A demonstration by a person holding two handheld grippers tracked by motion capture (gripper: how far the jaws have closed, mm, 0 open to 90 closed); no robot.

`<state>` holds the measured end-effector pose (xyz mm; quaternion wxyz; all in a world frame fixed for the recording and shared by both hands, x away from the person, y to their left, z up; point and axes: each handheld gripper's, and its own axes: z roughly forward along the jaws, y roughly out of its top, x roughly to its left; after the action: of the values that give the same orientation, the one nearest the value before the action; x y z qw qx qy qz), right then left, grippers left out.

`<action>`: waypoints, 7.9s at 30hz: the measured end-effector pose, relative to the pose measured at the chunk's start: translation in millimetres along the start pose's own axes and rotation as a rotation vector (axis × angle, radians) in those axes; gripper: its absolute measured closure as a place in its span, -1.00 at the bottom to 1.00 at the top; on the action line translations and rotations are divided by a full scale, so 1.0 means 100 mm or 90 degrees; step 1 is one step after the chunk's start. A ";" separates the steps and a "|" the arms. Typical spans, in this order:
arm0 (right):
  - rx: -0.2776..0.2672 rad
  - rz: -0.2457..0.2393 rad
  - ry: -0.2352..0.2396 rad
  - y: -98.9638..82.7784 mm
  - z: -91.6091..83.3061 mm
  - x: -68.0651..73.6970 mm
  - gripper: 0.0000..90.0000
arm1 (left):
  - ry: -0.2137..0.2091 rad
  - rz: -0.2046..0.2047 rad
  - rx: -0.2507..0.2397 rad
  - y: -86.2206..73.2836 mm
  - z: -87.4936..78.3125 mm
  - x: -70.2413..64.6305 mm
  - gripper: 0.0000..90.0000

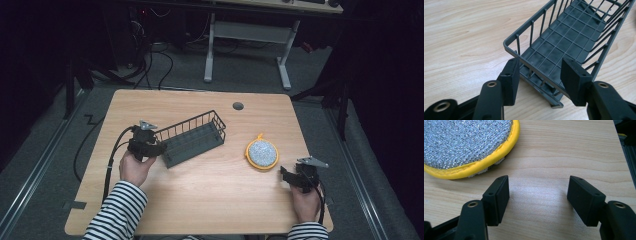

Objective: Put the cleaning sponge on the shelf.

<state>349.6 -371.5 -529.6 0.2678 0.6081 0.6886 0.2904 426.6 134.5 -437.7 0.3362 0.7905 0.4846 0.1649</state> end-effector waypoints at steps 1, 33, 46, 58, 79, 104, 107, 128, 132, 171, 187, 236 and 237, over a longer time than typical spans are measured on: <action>0.000 0.000 0.000 0.00 0.00 0.00 -0.24 | -0.002 0.001 -0.001 -0.01 -0.01 0.00 0.12; -0.001 0.000 0.000 0.00 0.00 0.00 -0.24 | -0.069 0.043 0.009 -0.21 -0.19 -0.22 0.16; -0.001 0.000 0.000 0.00 0.00 0.00 -0.24 | -0.093 0.061 0.020 -0.26 -0.24 -0.32 0.16; -0.001 0.000 0.000 0.00 0.00 0.00 -0.24 | -0.104 0.050 -0.001 -0.29 -0.24 -0.33 -0.20; -0.001 0.000 0.000 0.00 0.00 0.00 -0.24 | -0.061 -0.024 -0.068 -0.53 -0.50 0.10 -0.33; 0.000 0.000 0.001 0.00 0.00 0.00 -0.24 | 0.025 -0.079 -0.043 -0.94 -0.27 0.50 -0.33; 0.000 0.000 0.001 0.00 0.00 0.00 -0.24 | 0.034 -0.082 -0.040 -0.98 -0.22 0.53 -0.33; -0.005 -0.002 0.005 -0.01 -0.01 0.00 -0.08 | 0.108 -0.093 -0.035 -1.13 0.02 0.64 -0.32; -0.006 -0.002 0.007 -0.02 -0.02 0.00 -0.05 | 0.118 -0.095 -0.027 -1.17 0.05 0.68 -0.32; 0.035 0.005 0.074 0.67 -0.12 0.12 -0.05 | 0.133 -0.079 -0.050 -1.23 0.14 0.67 -0.34; 0.105 0.034 0.104 0.87 0.28 0.18 -0.05 | 0.133 -0.079 -0.049 -1.23 0.14 0.67 -0.34; 0.016 -0.034 0.173 1.23 -0.12 0.26 0.78 | 0.132 -0.079 -0.049 -1.23 0.14 0.67 -0.34; 0.016 -0.034 0.173 1.23 -0.12 0.26 0.78 | 0.133 -0.079 -0.050 -1.23 0.14 0.67 -0.34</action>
<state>421.9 -335.3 -432.7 0.1719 0.5479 0.7380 0.3544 386.2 225.4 -537.0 0.3241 0.7238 0.5583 0.2436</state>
